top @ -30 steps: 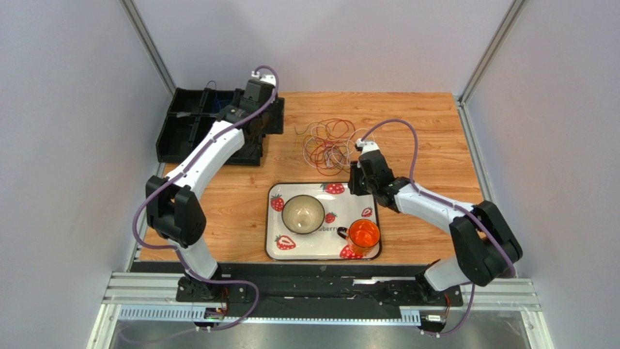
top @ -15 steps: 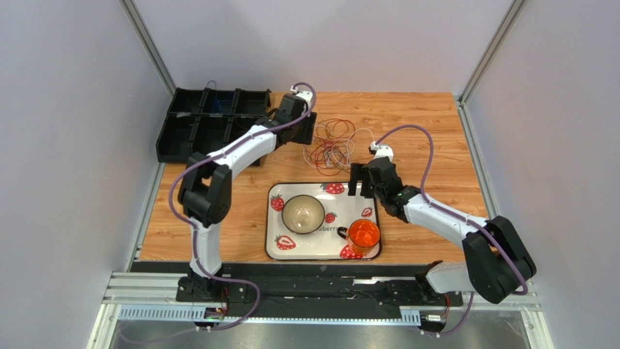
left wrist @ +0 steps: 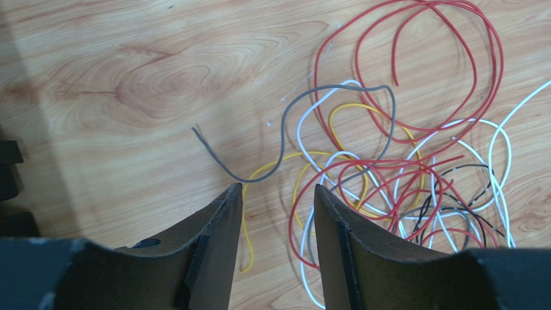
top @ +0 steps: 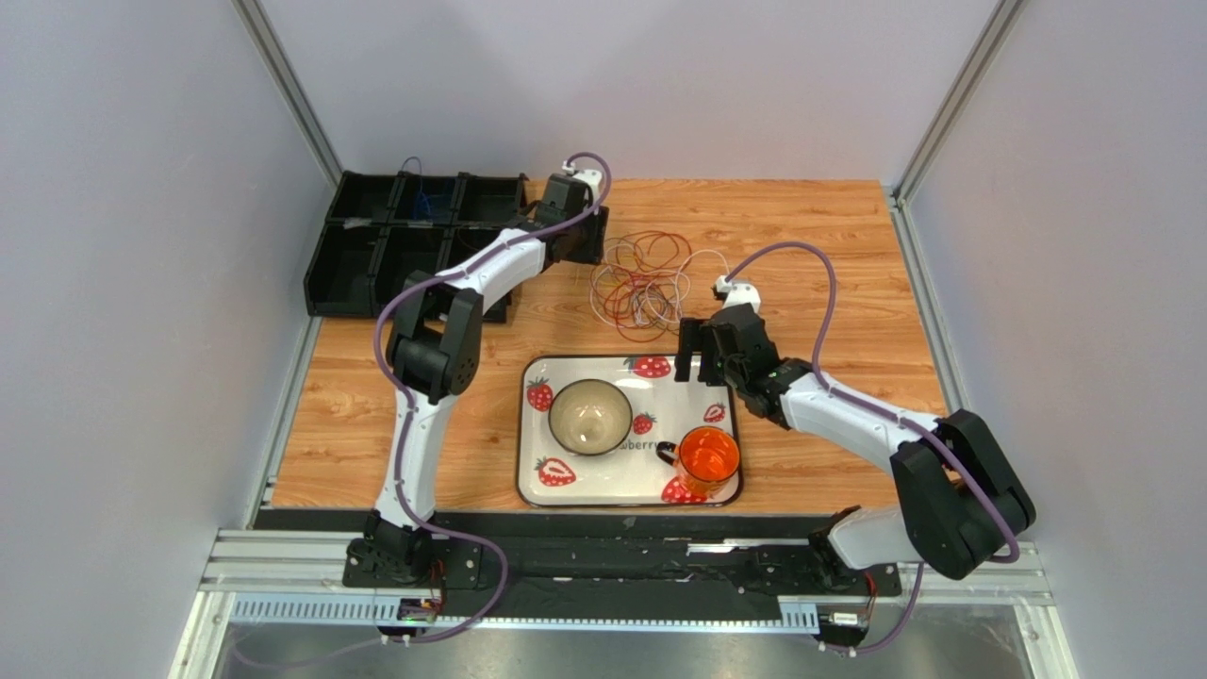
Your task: Untangle the cables
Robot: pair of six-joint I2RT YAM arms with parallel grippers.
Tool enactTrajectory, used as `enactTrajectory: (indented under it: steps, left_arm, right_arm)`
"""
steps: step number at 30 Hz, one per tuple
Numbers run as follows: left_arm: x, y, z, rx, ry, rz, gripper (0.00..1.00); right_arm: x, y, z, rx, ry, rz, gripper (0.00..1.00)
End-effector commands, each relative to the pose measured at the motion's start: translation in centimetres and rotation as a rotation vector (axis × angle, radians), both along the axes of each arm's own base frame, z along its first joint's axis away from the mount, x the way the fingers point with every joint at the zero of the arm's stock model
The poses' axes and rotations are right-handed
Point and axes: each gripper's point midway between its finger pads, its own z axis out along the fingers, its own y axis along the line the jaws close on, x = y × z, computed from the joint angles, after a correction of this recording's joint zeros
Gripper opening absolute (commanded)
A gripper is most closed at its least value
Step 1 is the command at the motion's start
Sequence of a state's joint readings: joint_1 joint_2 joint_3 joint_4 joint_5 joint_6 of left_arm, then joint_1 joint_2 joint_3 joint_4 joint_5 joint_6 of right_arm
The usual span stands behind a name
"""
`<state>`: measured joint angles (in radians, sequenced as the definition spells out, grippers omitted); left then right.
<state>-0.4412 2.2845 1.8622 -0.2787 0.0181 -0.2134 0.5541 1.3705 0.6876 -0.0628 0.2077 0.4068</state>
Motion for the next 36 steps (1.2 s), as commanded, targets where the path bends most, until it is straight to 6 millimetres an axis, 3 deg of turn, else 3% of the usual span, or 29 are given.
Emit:
enactTrajectory:
  steps: [1,11,16,24,36]
  left_arm:
    - [1.2,-1.1,2.4,-0.032,-0.056,-0.001,0.52]
    - [-0.8,-0.2,1.2,-0.033,0.008,0.027,0.47]
    - [-1.0,-0.1,-0.2,-0.01,0.06,0.034,0.44]
    - [-1.0,-0.3,-0.1,-0.013,0.063,0.03,0.34]
    - [-1.3,-0.4,-1.0,-0.015,0.099,0.023,0.31]
  right_arm:
    - [1.8,0.8,2.2,0.039,-0.065,-0.009,0.88]
    - [1.9,0.9,1.9,0.029,-0.048,-0.005,0.87]
    - [2.0,0.9,1.8,0.029,-0.045,-0.004,0.86]
    - [2.0,1.1,1.6,0.023,-0.034,0.001,0.85]
    - [2.1,1.2,1.5,0.02,-0.025,0.003,0.85]
